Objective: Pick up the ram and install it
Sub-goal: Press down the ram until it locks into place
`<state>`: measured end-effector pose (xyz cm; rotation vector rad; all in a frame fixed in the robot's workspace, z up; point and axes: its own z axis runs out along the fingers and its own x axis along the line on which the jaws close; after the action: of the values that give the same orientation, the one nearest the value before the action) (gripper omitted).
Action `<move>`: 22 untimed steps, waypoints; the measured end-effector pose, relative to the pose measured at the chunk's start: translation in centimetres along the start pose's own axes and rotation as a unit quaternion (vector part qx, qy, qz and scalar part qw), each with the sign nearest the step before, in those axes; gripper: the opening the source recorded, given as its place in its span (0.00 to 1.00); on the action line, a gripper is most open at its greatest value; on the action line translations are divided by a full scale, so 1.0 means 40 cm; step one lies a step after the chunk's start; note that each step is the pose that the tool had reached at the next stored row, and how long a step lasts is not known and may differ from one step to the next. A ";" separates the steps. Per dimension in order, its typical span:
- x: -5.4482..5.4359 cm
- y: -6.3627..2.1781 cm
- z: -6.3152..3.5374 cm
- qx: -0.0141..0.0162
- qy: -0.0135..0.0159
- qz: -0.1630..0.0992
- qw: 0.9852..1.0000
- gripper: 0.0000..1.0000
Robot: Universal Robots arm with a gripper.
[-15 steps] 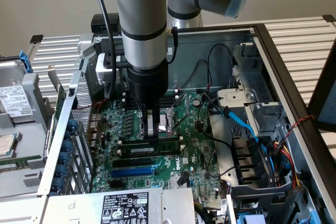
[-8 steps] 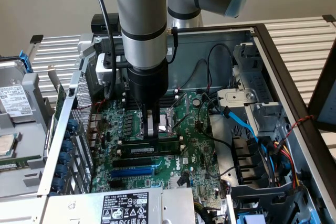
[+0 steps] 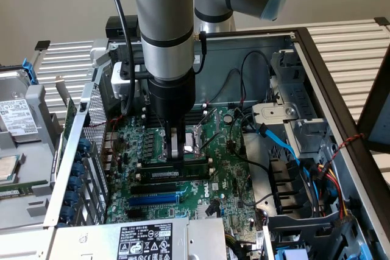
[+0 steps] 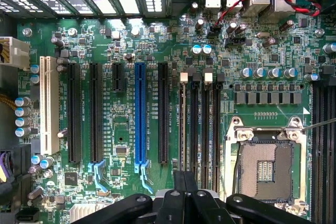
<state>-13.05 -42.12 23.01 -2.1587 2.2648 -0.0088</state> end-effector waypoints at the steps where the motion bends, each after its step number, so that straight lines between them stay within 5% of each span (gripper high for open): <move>1: 0.000 0.000 0.000 0.000 0.000 0.000 1.000 0.11; 22: 0.000 0.000 0.011 0.000 0.000 0.000 1.000 0.11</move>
<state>-13.05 -42.12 22.58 -2.1584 2.2646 -0.0089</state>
